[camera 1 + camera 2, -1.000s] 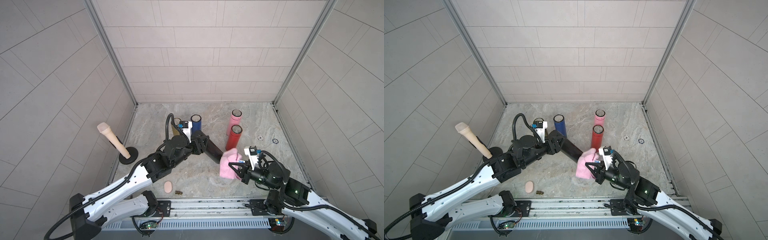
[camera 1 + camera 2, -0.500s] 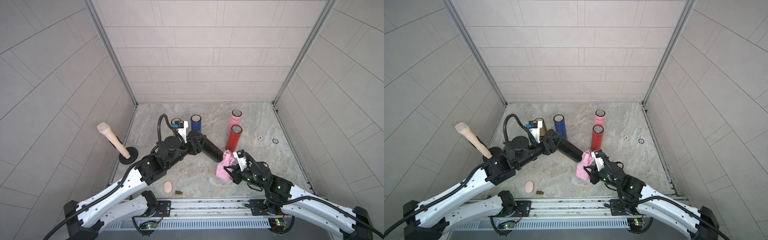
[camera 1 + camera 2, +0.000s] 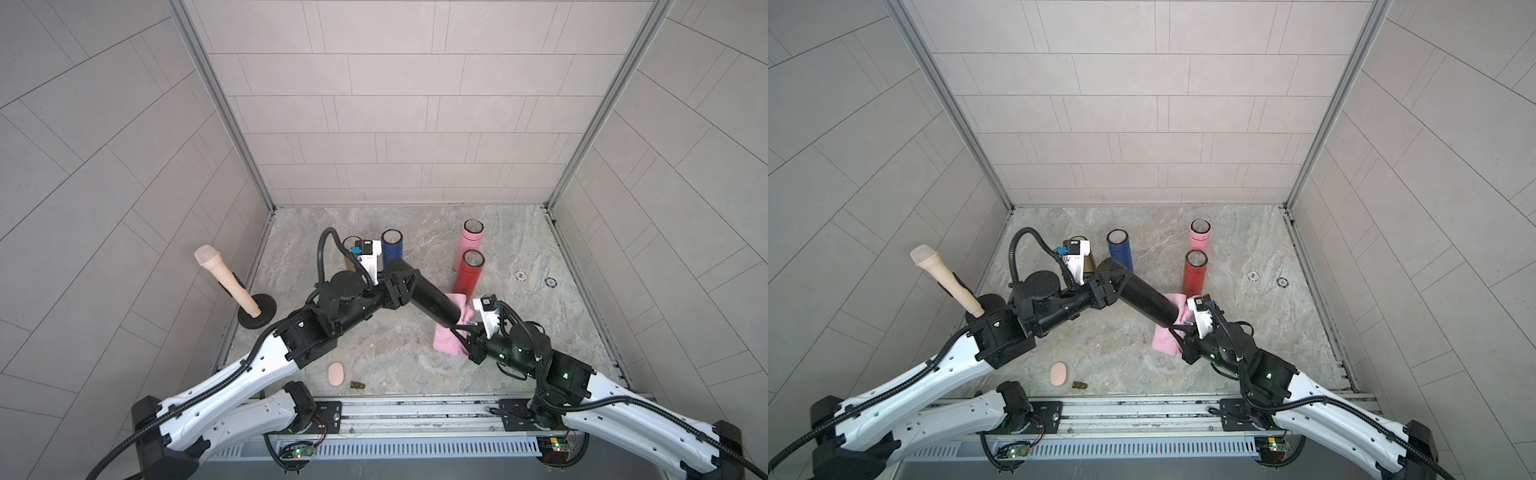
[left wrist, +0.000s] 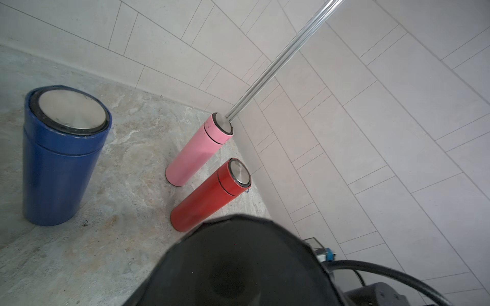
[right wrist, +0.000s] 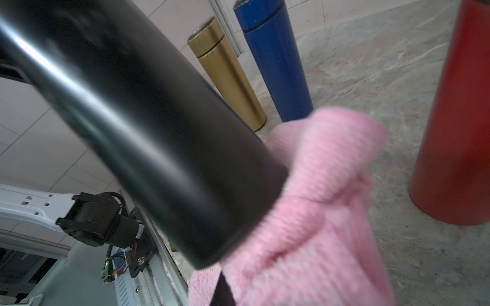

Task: Wipe the surface of the thermos
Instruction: Wipe the dirt from the surface of the thermos, then place the thermos at the center of the board.

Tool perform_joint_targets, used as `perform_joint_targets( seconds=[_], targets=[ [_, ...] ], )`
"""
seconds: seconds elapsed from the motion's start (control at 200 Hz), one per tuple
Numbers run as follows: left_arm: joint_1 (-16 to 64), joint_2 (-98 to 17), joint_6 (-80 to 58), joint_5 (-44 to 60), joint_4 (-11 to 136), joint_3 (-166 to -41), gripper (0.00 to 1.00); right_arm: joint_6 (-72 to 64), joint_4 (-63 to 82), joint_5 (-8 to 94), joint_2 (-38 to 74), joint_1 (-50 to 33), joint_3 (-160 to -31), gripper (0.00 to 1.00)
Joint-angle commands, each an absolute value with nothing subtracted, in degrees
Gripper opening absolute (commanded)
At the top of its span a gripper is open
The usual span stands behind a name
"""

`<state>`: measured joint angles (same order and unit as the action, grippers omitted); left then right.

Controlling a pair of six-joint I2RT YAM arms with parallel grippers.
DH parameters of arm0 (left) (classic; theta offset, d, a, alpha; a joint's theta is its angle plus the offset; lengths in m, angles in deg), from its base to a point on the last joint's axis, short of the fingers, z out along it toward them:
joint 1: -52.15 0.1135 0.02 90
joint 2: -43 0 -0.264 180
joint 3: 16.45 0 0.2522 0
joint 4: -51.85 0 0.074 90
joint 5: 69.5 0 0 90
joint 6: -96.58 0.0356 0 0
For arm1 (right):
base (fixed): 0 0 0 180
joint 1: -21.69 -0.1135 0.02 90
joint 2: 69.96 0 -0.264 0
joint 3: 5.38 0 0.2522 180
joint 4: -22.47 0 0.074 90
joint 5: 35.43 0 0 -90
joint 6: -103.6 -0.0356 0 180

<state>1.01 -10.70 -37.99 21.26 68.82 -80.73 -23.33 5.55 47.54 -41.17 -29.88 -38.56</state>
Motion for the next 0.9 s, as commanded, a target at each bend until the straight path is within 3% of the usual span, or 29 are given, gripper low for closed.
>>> perform_joint_targets(
  seconds=[0.0,0.16,0.265,0.505,0.896],
  targets=[
    [0.9,-10.7,-36.2,25.1,67.3,-81.5,0.0,-22.5,4.7,43.3,-44.9,-29.9,-42.1,0.0],
    [0.9,-11.8,-31.8,29.2,70.0,-82.9,0.0,-26.6,4.2,43.9,-53.5,-29.8,-42.4,0.0],
    [0.8,-14.0,-27.8,30.9,71.6,-85.9,0.0,-27.3,-0.7,50.0,-56.6,-29.8,-44.7,0.0],
    [0.6,-25.3,-18.3,34.3,76.1,-96.7,0.0,-24.2,-21.8,68.9,-49.3,-29.8,-57.1,0.0],
    [1.3,-48.9,-7.8,38.7,75.8,-112.8,0.0,-22.0,-26.0,81.4,-47.3,-29.9,-59.4,0.0]
  ],
)
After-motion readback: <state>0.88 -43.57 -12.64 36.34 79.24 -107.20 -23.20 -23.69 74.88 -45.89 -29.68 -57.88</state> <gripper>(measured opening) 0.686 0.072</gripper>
